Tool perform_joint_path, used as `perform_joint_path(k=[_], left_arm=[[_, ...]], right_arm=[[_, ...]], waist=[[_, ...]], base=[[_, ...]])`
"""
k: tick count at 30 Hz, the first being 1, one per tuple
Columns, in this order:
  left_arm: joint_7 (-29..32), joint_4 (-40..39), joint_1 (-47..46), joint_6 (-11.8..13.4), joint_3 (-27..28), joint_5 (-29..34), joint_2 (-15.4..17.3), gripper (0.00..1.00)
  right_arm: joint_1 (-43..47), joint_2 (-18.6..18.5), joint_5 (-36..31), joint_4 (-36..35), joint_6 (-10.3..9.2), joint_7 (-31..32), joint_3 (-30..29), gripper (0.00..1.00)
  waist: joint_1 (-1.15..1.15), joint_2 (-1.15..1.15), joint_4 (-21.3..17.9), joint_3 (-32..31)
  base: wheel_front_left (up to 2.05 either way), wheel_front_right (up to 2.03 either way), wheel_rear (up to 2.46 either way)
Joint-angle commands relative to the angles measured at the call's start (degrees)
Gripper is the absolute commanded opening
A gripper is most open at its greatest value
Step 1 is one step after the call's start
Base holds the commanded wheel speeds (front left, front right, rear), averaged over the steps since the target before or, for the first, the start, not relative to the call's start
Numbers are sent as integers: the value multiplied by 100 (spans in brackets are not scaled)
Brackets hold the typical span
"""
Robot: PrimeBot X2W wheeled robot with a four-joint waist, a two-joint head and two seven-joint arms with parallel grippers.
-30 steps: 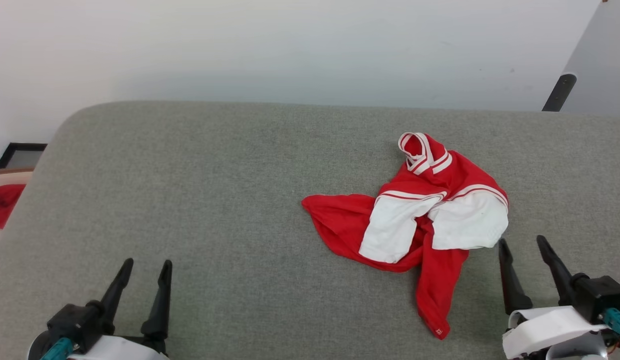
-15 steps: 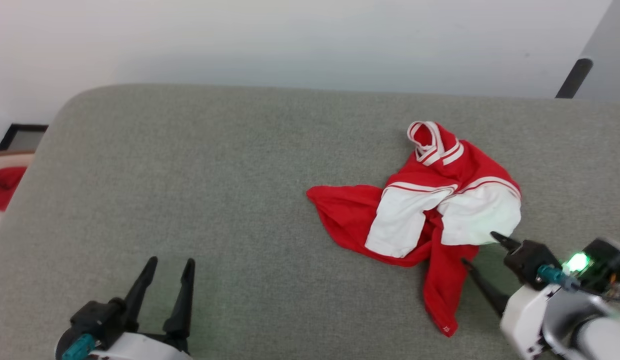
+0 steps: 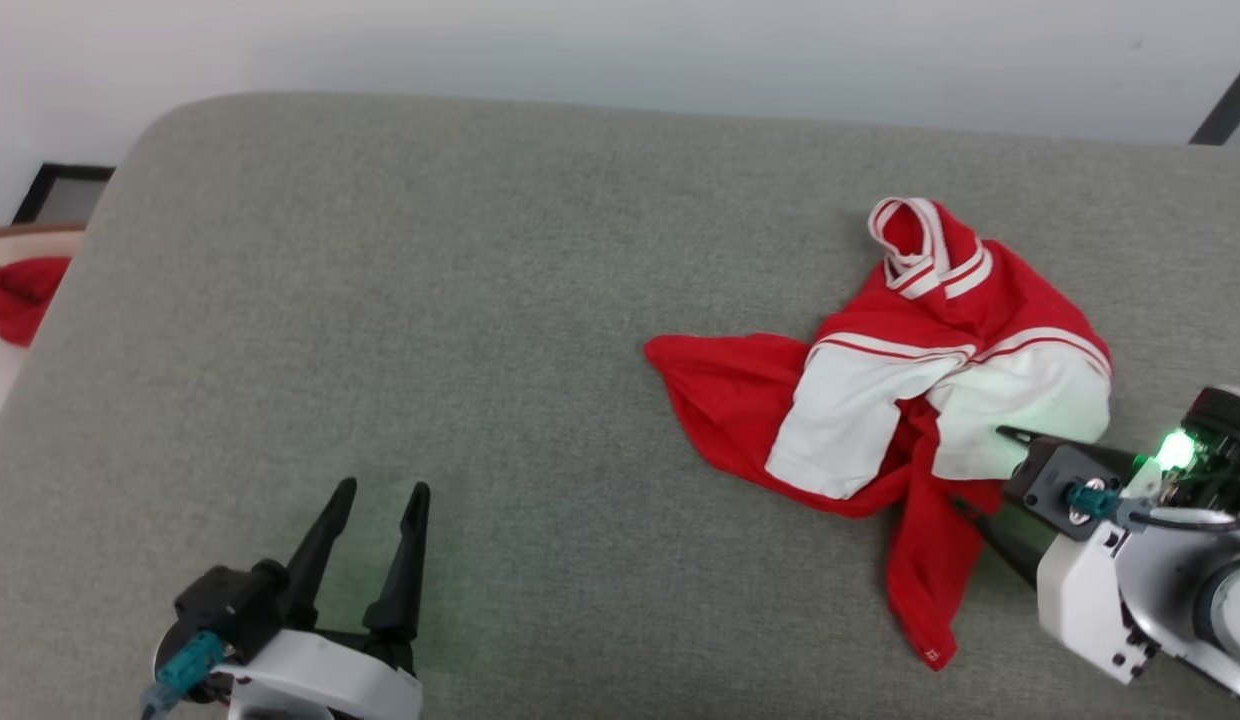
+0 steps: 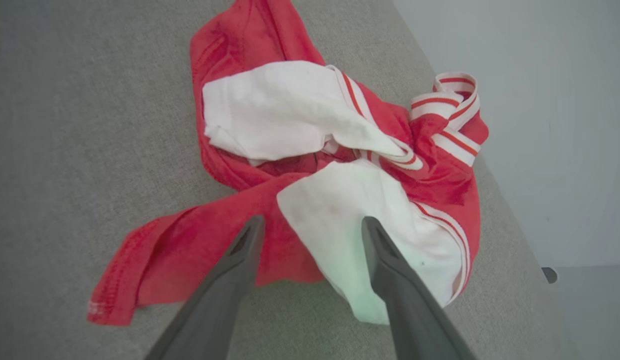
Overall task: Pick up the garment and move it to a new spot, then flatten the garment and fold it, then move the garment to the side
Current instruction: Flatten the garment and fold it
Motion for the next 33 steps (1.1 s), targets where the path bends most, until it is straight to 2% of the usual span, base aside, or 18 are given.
perform_joint_path(k=[1, 13, 14, 15, 16, 21, 23, 27, 33], left_arm=[[-2, -3, -77, -12, 5, -43, -16, 100], [-2, -23, -285, -12, -87, -171, -39, 100], [-2, -18, -294, -12, -78, -185, -41, 100], [-2, -15, -290, -12, -67, -192, -42, 100], [-2, -9, -282, -12, -61, -198, -46, 100], [-2, 9, -223, -12, -10, -200, -41, 100], [-2, 5, -208, -12, -7, -192, -26, 100], [-2, -23, -200, -12, -7, -177, 8, 100], [-2, -64, -296, -12, -59, -171, 70, 100]], right_arm=[[-141, -60, 64, 22, -6, -17, 47, 100], [-580, -44, -81, 260, -6, -125, 334, 100], [-591, -34, -55, 281, -6, -119, 330, 50], [-610, -37, -68, 283, -6, -155, 329, 27], [-596, -14, -29, 306, -6, -198, 278, 0], [-427, 92, 121, 389, -6, -348, -18, 0], [-316, 187, 233, 439, -6, -442, -346, 0], [42, 409, 409, 568, -6, -631, -1258, 0], [615, 1069, 636, 804, -6, -815, -2874, 0]], waist=[[0, 0, 82, 99], [0, 0, 160, 406], [0, 0, 155, 412], [0, 0, 147, 418], [0, 0, 139, 421], [0, 0, 31, 390], [0, 0, -29, 379], [0, 0, -170, 379], [0, 0, -337, 462]], base=[[0, 0, 0], [0, 0, 0], [0, 0, 0], [0, 0, 0], [0, 0, 0], [0, 0, 0], [0, 0, 0], [0, 0, 0], [0, 0, 0]])
